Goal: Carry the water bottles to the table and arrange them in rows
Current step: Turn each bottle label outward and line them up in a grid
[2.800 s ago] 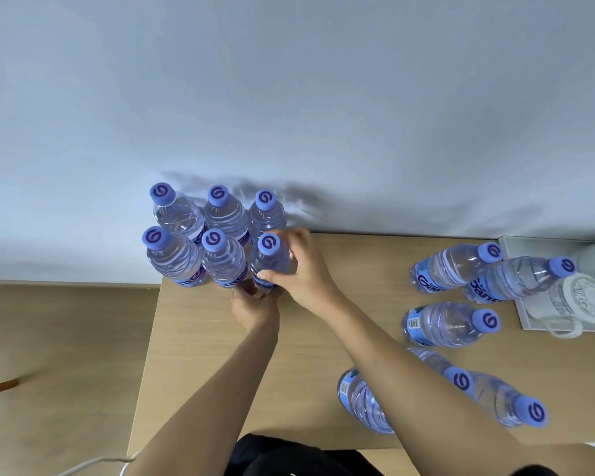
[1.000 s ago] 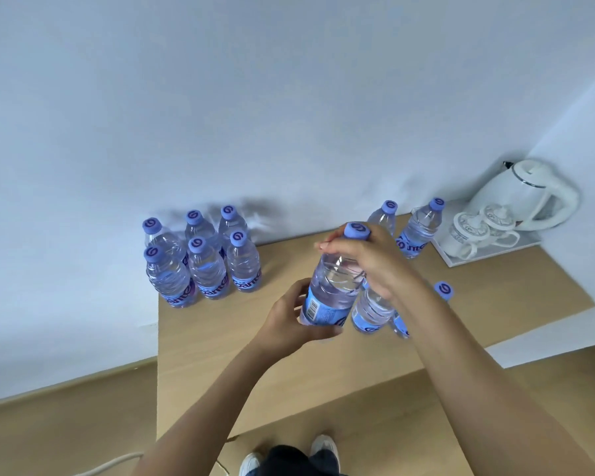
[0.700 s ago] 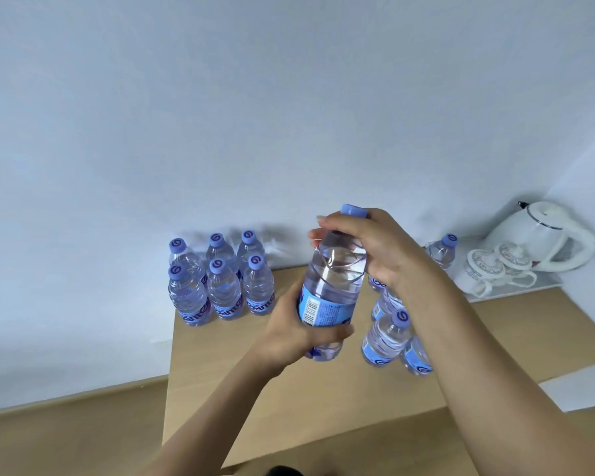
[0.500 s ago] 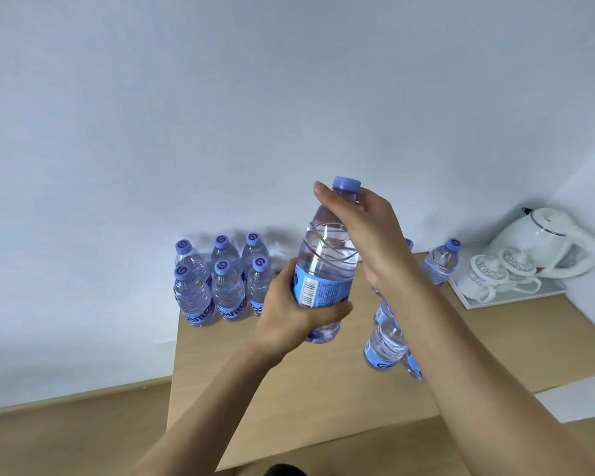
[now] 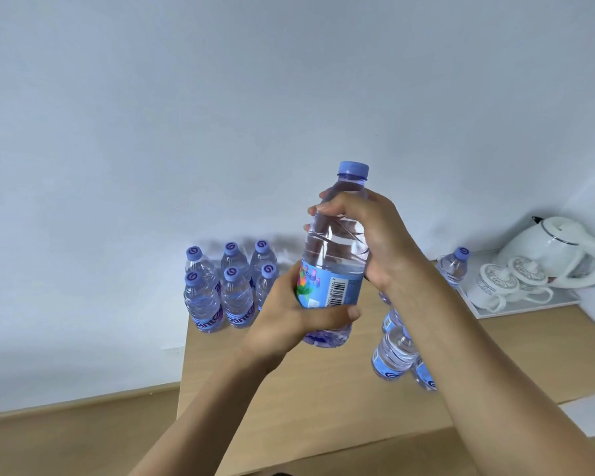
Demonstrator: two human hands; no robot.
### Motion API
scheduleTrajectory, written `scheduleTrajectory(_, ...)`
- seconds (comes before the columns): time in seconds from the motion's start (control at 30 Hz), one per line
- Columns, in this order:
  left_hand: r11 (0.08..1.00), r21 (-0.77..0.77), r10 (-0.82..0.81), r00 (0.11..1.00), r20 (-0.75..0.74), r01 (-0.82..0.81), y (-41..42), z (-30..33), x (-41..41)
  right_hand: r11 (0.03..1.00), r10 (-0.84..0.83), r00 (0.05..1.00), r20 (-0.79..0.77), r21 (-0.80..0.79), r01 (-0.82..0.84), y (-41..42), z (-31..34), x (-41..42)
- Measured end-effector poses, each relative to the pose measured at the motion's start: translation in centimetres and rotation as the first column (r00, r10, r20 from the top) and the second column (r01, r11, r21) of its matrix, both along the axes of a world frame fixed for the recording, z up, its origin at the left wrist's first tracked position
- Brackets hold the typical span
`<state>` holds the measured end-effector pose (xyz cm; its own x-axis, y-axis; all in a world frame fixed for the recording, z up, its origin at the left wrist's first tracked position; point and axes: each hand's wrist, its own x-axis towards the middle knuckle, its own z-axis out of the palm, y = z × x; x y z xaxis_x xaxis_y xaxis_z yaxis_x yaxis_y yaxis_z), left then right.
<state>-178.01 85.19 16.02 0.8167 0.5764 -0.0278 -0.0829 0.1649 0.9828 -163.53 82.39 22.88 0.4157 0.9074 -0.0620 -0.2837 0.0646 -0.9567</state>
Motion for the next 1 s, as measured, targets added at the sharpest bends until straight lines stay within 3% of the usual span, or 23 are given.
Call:
scheduleTrajectory(0.1, 0.994, -0.032, -0.101, 0.995, 0.01, 0.102, 0.6, 0.5, -0.2, 0.994, 0.095, 0.989, -0.116, 0.063, -0.088, -0.2, 0.0, 0.5)
scheduleTrajectory(0.2, 0.997, -0.019, -0.076, 0.997, 0.0, 0.076, 0.7, 0.6, 0.0, 0.993, 0.093, 0.992, -0.09, 0.085, -0.085, -0.3, -0.1, 0.4)
scheduleTrajectory(0.37, 0.99, 0.087, 0.113, 0.993, -0.045, -0.109, -0.1, 0.7, 0.5, 0.988, -0.155, 0.947, 0.28, 0.063, 0.143, -0.7, 0.0, -0.3)
scheduleTrajectory(0.47, 0.958, 0.216, 0.214, 0.972, -0.096, -0.19, -0.7, 0.6, 0.9, 0.973, -0.231, 0.946, 0.228, 0.068, 0.221, -0.9, -0.2, -0.9)
scheduleTrajectory(0.57, 0.955, 0.243, 0.203, 0.972, -0.118, -0.17, -1.1, 0.4, 0.8, 0.967, -0.256, 0.955, 0.146, 0.05, 0.251, -1.1, -0.2, -1.0)
scheduleTrajectory(0.8, 0.998, 0.057, -0.033, 0.997, -0.065, 0.036, -0.7, 0.7, 0.4, 0.992, -0.112, 0.991, 0.075, 0.073, 0.106, -1.5, 0.6, -0.1)
scheduleTrajectory(1.0, 0.99, 0.006, -0.138, 0.99, 0.015, 0.138, -0.7, 0.9, 0.1, 0.979, 0.081, 0.996, 0.03, 0.187, -0.085, -2.0, 0.9, 0.3)
